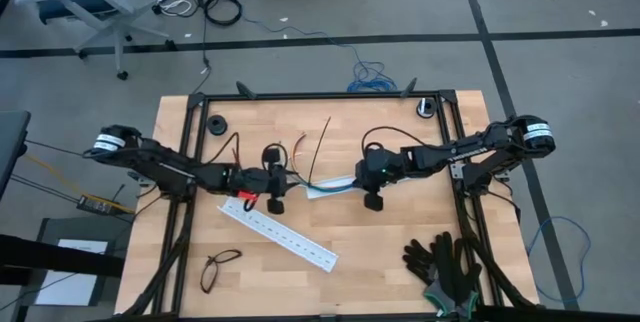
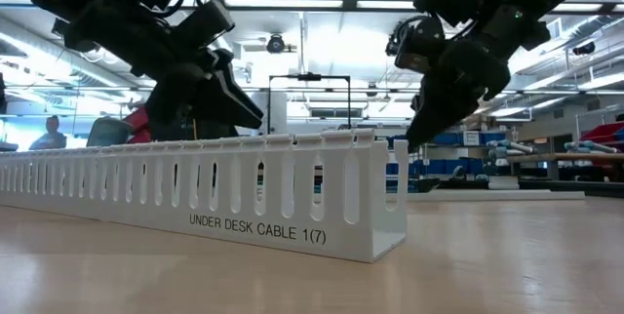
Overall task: Ziptie cables
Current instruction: Put the ziptied cable wires in the white cable duct
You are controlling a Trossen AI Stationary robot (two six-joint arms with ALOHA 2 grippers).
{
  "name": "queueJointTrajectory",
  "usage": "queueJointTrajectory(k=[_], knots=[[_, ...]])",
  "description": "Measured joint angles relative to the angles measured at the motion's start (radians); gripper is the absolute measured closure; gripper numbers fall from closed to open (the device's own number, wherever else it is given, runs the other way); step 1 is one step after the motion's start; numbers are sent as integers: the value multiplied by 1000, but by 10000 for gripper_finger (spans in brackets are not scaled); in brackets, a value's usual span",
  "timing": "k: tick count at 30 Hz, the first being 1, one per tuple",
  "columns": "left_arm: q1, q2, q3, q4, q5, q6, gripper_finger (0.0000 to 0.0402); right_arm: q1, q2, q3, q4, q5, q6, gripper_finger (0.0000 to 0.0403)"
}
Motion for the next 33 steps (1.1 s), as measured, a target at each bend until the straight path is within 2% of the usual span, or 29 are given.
queueJointTrajectory(k=[3,6,11,17,23,33], knots=[[39,1,48,-122,57,16,294,1,0,0,8,0,-43,361],[90,1,142,-323,106,37,289,-10,0,0,1,2,-55,342],[169,28,295,-554,257,138,286,-35,0,0,-38,8,-69,321],[232,176,396,-670,332,241,286,-50,0,0,-84,9,-69,314],[251,343,502,-748,393,282,286,-50,1,0,-99,9,-69,314],[275,534,688,-1000,396,368,286,-50,1,0,-111,8,-79,305]])
